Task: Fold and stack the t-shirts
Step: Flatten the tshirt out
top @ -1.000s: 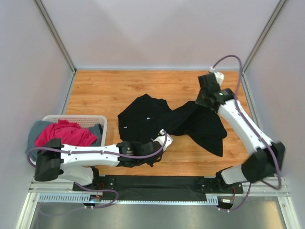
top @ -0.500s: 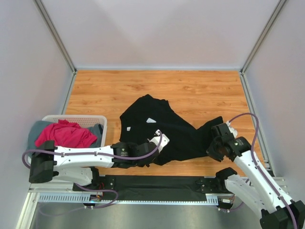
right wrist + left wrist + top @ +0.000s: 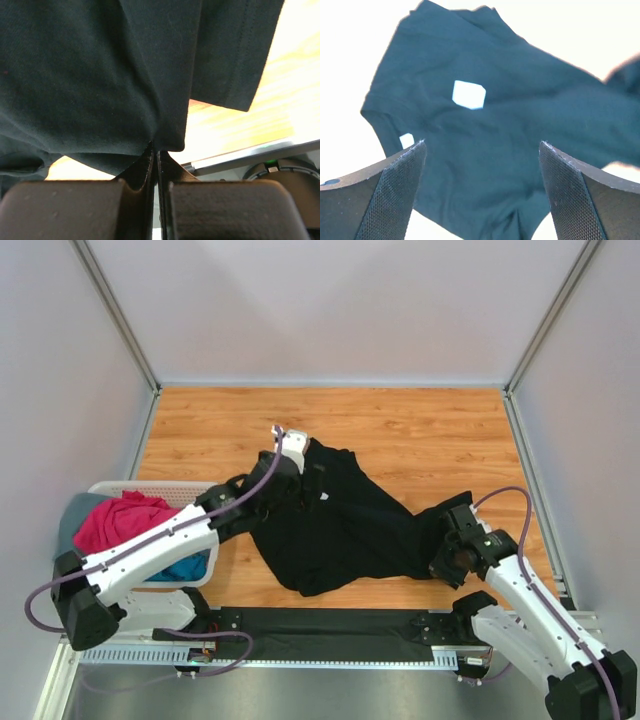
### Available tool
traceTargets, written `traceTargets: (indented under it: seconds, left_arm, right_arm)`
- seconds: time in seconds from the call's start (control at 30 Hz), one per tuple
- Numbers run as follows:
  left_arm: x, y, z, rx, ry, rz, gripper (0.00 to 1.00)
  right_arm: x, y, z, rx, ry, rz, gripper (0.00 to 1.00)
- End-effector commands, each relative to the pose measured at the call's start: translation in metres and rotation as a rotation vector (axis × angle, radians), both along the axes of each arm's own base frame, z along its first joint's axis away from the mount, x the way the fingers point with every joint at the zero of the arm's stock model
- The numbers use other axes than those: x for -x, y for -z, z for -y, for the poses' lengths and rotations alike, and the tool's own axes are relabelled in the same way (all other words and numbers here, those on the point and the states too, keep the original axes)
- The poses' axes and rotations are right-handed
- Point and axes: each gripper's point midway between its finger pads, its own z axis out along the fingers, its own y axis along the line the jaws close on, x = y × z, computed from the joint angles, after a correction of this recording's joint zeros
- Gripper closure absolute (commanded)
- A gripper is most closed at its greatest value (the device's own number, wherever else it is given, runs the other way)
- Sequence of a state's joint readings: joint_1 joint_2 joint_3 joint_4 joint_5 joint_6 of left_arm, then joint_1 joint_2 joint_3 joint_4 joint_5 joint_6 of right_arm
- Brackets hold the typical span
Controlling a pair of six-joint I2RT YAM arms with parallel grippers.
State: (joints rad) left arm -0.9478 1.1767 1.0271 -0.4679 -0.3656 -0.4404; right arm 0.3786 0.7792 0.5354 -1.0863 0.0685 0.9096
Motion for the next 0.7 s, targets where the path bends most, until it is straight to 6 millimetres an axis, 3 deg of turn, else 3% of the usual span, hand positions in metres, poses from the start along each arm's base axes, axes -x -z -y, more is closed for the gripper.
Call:
traceTargets:
  seconds: [0.0, 0.03, 0.07, 0.1, 0.13, 0.17, 0.2, 0.23, 0.27, 0.3, 0.33, 0.4, 0.47, 0.5, 0.57, 0.6, 0.67]
  left_arm:
    - [-0.044, 0.005, 0.001, 0.050, -0.124, -0.069, 0.01]
    - [-0.060, -0.006, 0.003, 0.079, -0.177, -0.083, 0.01]
    - [-0.064, 0.007, 0.000, 0.042, -0.198, -0.148, 0.01]
    - [-0.081, 0.035, -0.001, -0.008, -0.226, -0.227, 0.06]
    - [-0.096, 0.024, 0.009, 0.018, -0.221, -0.232, 0.09]
    - [-0.098, 0.033, 0.015, 0.008, -0.197, -0.287, 0.12]
    - [-0.109, 0.055, 0.020, -0.023, -0.201, -0.329, 0.17]
    - [-0.119, 0.051, 0.028, -0.019, -0.191, -0.317, 0.18]
    - [-0.125, 0.056, 0.033, -0.021, -0.191, -0.317, 0.19]
    - [-0.131, 0.075, 0.038, -0.042, -0.192, -0.343, 0.24]
    - [-0.139, 0.072, 0.045, -0.029, -0.187, -0.334, 0.27]
    - [-0.145, 0.091, 0.059, -0.024, -0.165, -0.366, 0.36]
    - [-0.151, 0.093, 0.078, 0.024, -0.114, -0.377, 0.45]
    - [-0.152, 0.107, 0.086, 0.021, -0.089, -0.402, 0.55]
    - [-0.154, 0.110, 0.102, 0.049, -0.039, -0.429, 0.63]
    - [-0.155, 0.128, 0.104, 0.030, -0.042, -0.464, 0.71]
    - [-0.159, 0.134, 0.109, 0.027, -0.046, -0.485, 0.73]
  right_arm:
    - [-0.009, -0.003, -0.005, -0.023, -0.012, 0.053, 0.99]
    - [-0.013, -0.002, -0.005, -0.018, -0.012, 0.065, 0.99]
    - [-0.015, -0.003, -0.006, -0.019, -0.010, 0.070, 0.98]
    - [-0.017, -0.004, -0.006, -0.018, -0.011, 0.072, 0.99]
    - [-0.021, -0.005, -0.007, -0.016, -0.011, 0.077, 0.99]
    - [-0.023, -0.006, -0.007, -0.012, -0.013, 0.082, 0.99]
    - [-0.025, -0.007, -0.006, -0.009, -0.011, 0.086, 0.99]
    - [-0.029, -0.008, -0.006, -0.002, -0.011, 0.097, 0.99]
    - [-0.031, -0.011, -0.006, -0.001, -0.009, 0.107, 0.99]
    - [-0.033, -0.012, -0.006, 0.001, -0.011, 0.111, 0.99]
    - [-0.034, -0.013, -0.006, 0.004, -0.011, 0.117, 0.99]
    - [-0.037, -0.015, -0.005, 0.012, -0.012, 0.128, 0.98]
    - [-0.039, -0.016, -0.003, 0.024, -0.010, 0.134, 0.97]
    - [-0.040, -0.017, -0.003, 0.027, -0.016, 0.137, 0.96]
    - [-0.040, -0.017, -0.001, 0.042, -0.022, 0.132, 0.95]
    - [-0.042, -0.019, -0.001, 0.045, -0.021, 0.135, 0.95]
    - [-0.043, -0.016, -0.001, 0.051, -0.027, 0.123, 0.94]
